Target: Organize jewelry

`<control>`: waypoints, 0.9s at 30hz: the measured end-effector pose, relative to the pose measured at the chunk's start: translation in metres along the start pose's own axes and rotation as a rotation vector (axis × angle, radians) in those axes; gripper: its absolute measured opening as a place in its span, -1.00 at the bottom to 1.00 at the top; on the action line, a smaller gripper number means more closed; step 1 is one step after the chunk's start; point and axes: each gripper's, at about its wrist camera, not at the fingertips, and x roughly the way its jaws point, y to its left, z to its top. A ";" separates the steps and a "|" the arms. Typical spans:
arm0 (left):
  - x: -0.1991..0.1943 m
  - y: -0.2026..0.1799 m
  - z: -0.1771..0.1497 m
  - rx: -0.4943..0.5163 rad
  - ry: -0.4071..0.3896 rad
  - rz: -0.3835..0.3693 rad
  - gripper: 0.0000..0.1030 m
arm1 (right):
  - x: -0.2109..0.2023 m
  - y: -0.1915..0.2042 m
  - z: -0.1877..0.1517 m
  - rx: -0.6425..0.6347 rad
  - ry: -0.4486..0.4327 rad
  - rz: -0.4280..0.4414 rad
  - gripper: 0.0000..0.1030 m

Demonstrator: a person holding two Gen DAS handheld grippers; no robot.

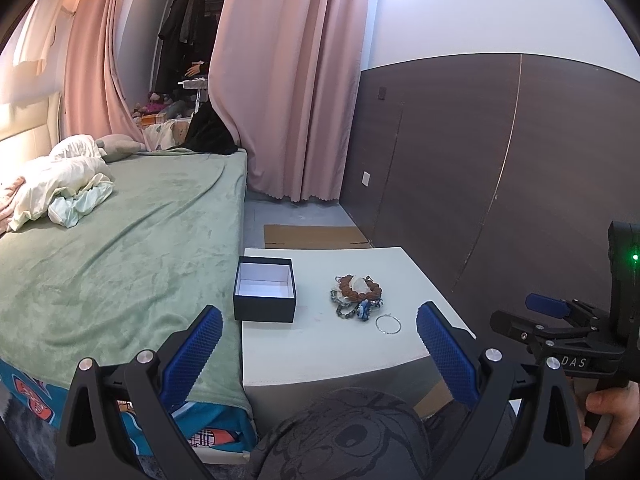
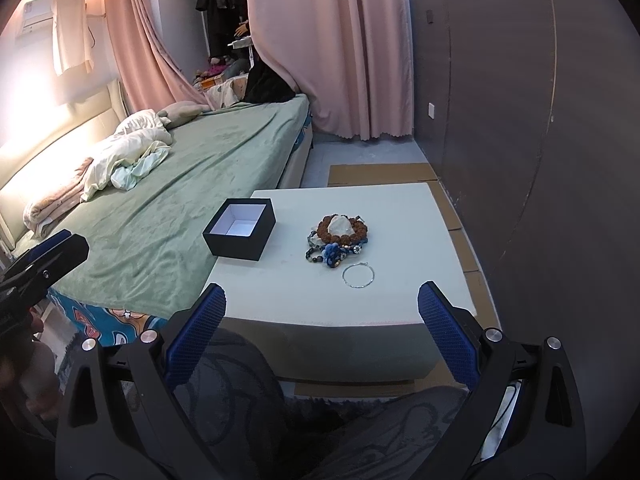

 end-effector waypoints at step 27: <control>0.158 -0.012 -0.004 0.017 0.224 -0.135 0.56 | 0.091 -0.081 0.003 0.165 0.113 -0.062 0.87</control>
